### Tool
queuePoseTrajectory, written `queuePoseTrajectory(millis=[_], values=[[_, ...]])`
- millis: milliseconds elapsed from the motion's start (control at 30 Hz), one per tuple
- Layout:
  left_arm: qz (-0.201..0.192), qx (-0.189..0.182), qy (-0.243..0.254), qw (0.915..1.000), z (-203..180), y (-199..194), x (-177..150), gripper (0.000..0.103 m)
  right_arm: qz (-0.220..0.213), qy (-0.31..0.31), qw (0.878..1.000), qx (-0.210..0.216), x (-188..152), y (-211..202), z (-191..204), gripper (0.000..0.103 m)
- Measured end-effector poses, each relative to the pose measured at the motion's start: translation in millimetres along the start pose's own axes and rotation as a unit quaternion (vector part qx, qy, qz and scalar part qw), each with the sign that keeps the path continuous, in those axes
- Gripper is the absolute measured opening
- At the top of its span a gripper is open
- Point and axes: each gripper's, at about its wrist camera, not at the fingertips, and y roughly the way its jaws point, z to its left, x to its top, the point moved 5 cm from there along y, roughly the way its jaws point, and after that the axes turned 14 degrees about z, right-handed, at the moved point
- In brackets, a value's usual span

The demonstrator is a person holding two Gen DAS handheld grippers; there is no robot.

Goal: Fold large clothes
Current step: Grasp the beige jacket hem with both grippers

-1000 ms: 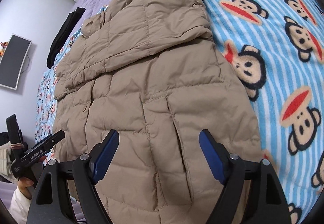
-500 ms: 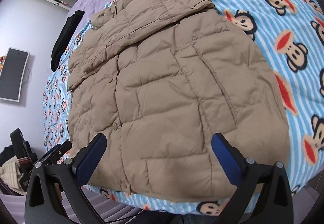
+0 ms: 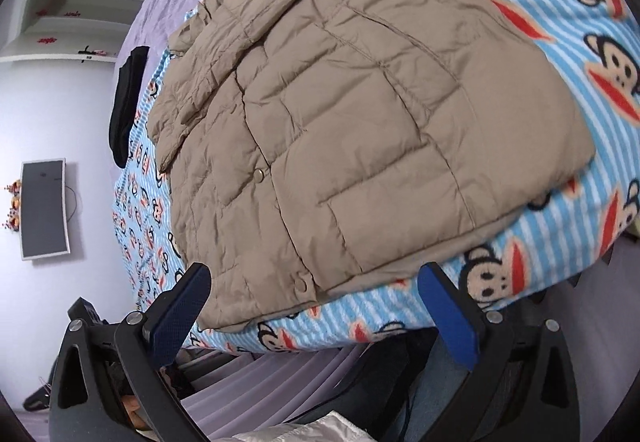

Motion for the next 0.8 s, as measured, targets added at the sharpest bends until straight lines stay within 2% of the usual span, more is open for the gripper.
queuePoseTrajectory(millis=[133, 267, 433, 567, 700, 800], values=[[0.033, -0.001, -0.064, 0.9974, 26.8, 19.6, -18.0, 0.101, 0.024, 0.027, 0.999, 0.026, 2.8, 6.6, -12.4, 0.103], [0.064, -0.052, -0.108, 0.9908, 29.8, 43.7, -34.6, 0.101, 0.037, 0.019, 0.999, 0.022, 6.1, 1.4, -17.5, 0.103], [0.065, -0.073, -0.141, 0.9852, 31.9, 61.6, -48.6, 0.101, 0.045, 0.040, 0.998, 0.020, 8.4, 0.3, -45.4, 0.103], [0.069, -0.112, -0.173, 0.9761, 40.1, 74.4, -50.6, 0.101, 0.060, 0.083, 0.994, 0.037, 4.8, 9.4, -75.2, 0.103], [0.067, -0.148, -0.193, 0.9676, 41.4, 86.4, -41.0, 0.101, 0.056, 0.113, 0.990, 0.057, 2.9, 12.1, -95.7, 0.103], [0.054, -0.170, -0.194, 0.9646, 35.3, 89.2, -26.5, 0.101, 0.041, 0.129, 0.988, 0.078, 7.5, 11.8, -105.3, 0.103]])
